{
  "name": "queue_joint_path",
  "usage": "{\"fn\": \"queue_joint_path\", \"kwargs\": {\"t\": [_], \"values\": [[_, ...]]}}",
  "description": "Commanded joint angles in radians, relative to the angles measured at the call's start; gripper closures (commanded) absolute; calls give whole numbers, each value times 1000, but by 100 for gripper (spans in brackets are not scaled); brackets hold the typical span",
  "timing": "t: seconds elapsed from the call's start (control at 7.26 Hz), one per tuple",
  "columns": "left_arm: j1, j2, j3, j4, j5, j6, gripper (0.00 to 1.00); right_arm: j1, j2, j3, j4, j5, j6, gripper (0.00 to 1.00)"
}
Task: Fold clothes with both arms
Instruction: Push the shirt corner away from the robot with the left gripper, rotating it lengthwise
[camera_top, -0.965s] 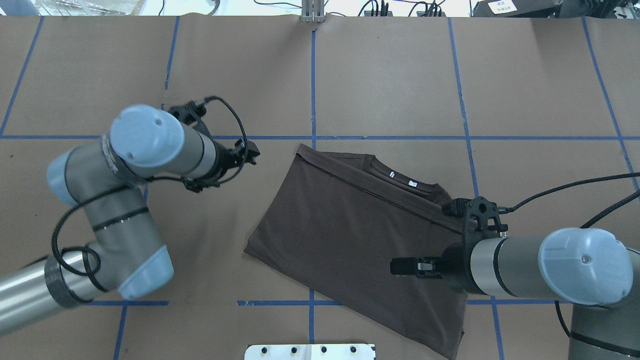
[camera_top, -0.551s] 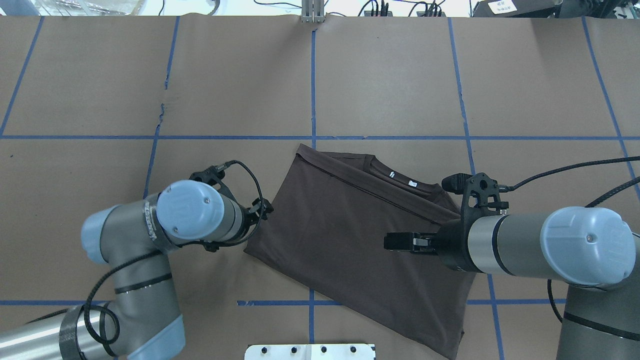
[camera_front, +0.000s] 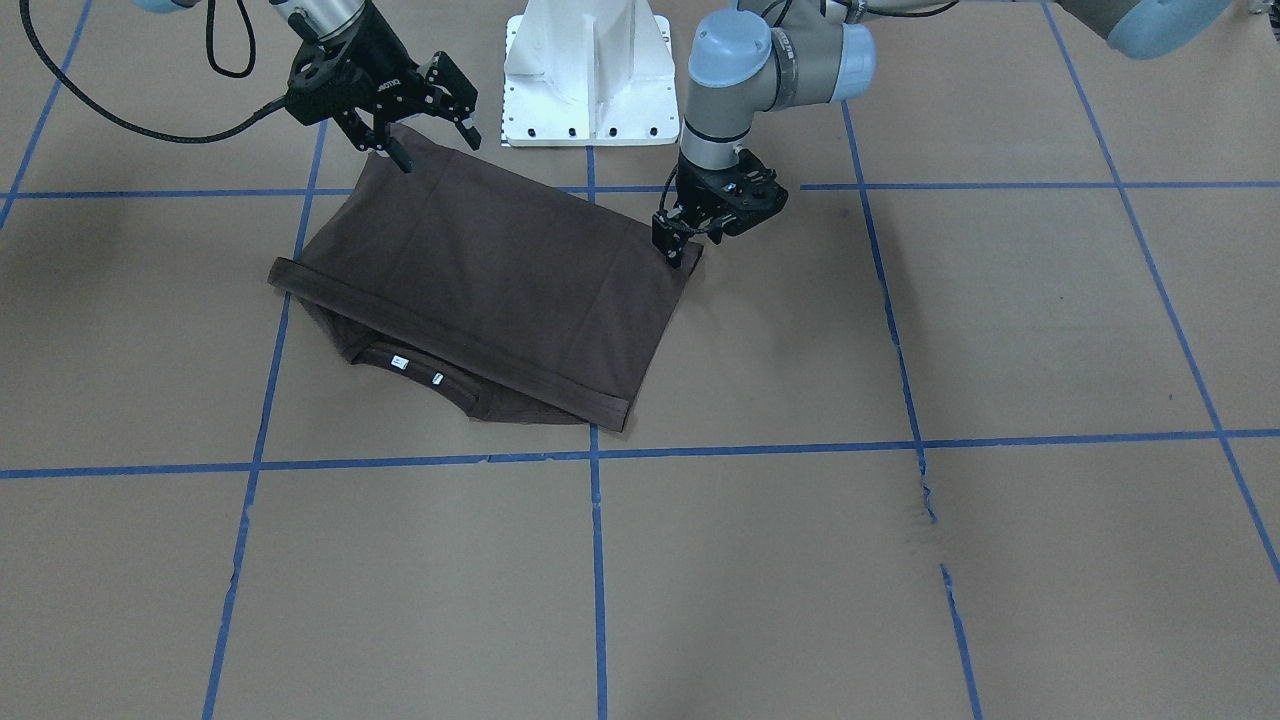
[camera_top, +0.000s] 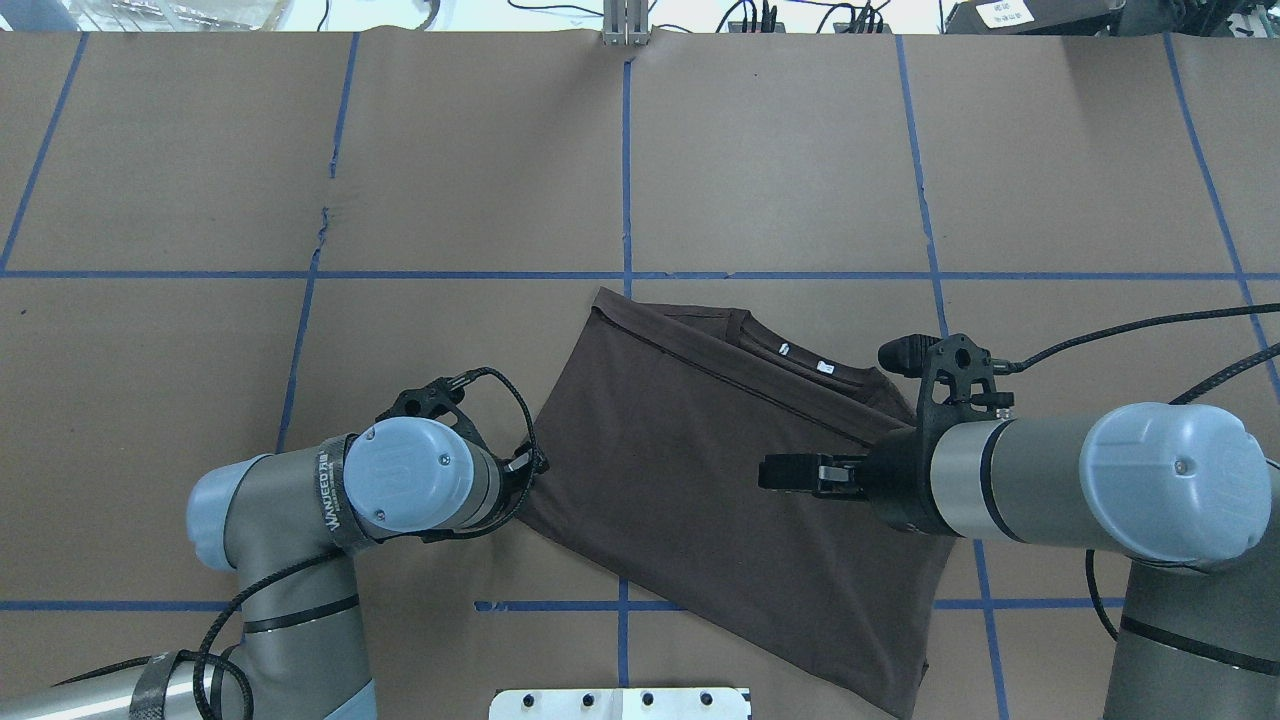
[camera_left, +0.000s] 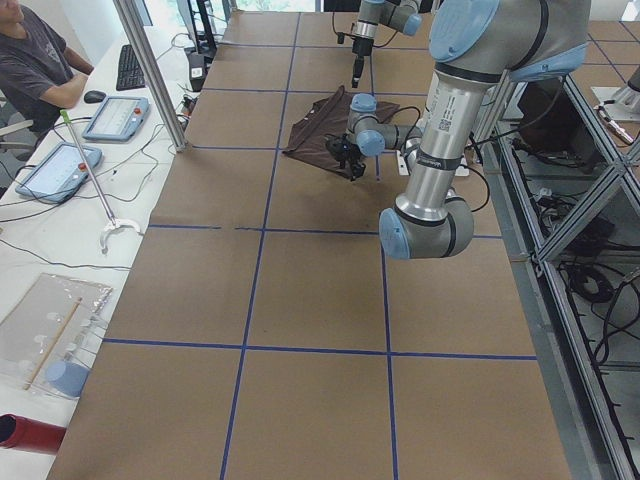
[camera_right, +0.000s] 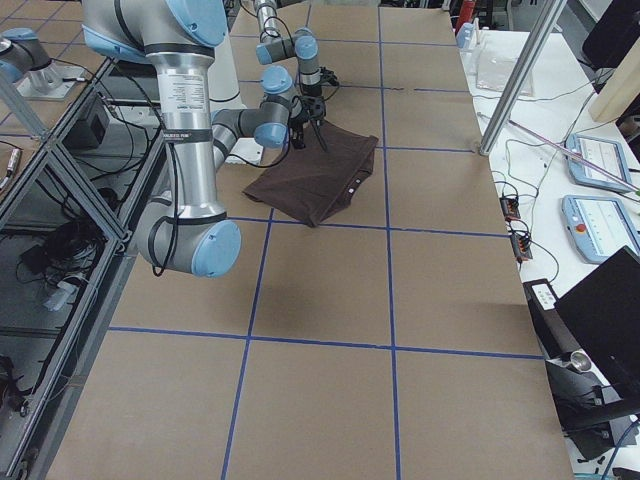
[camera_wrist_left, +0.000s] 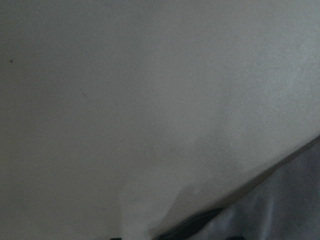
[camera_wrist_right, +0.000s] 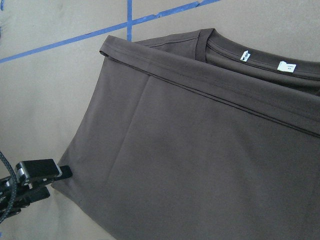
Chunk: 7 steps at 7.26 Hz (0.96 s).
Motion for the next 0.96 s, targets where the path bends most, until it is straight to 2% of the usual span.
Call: {"fn": "queue_joint_path", "kwargs": {"t": [0.0, 0.55, 0.83], "values": [[1, -2, 4, 0, -1, 0, 100, 3, 1, 2, 0, 2, 0, 0], [-6, -4, -5, 0, -6, 6, 100, 3, -2, 3, 0, 2, 0, 0], [-84, -4, 13, 0, -1, 21, 100, 4, -11, 5, -2, 3, 0, 0]]}}
